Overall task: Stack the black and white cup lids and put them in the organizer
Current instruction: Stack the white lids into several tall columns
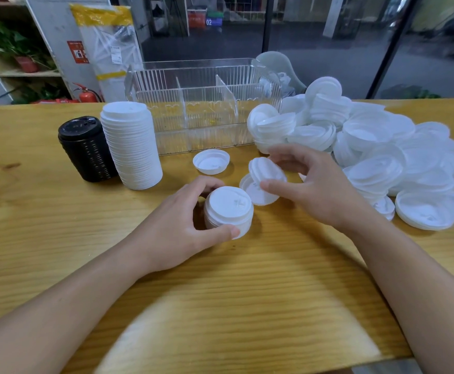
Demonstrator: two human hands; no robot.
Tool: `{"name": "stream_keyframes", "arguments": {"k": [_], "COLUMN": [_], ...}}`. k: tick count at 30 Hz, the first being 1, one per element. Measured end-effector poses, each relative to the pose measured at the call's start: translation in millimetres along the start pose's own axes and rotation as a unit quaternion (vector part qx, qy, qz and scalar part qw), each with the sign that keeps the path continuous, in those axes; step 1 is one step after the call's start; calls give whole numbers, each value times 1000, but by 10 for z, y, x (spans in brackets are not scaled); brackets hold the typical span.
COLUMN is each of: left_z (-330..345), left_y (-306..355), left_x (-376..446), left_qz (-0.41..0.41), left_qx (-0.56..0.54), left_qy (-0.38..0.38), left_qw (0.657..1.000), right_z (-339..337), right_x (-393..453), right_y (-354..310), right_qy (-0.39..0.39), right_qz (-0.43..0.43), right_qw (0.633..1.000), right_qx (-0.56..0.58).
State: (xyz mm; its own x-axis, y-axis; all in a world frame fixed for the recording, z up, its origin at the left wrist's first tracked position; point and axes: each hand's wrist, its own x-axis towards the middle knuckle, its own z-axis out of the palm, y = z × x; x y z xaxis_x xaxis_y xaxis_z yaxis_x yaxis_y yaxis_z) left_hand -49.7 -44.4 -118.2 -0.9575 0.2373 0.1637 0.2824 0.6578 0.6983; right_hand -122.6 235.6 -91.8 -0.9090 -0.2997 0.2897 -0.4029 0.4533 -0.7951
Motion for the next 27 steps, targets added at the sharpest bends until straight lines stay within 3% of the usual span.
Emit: {"name": "stream_keyframes", "arguments": {"k": [3, 7, 12, 27], "left_z": [27, 37, 52, 63], "left_y": [-18, -11, -11, -18], "left_x": [30, 38, 47, 59], "left_qz": [-4, -6, -9, -19], "left_qx": [-7, -18, -23, -18], "left_qy": [13, 20, 22, 27], "left_qw": [1000, 1000, 999, 999], "right_z": [90, 304, 445, 497], "right_x": [-66, -155, -180, -178], "right_y": [-144, -265, -236, -232], "right_qy": [-16, -25, -67, -61], "right_qz": [-38, -116, -127, -111], "right_qw": [997, 992, 988, 989], "right_qx": [66, -42, -64, -81]}}
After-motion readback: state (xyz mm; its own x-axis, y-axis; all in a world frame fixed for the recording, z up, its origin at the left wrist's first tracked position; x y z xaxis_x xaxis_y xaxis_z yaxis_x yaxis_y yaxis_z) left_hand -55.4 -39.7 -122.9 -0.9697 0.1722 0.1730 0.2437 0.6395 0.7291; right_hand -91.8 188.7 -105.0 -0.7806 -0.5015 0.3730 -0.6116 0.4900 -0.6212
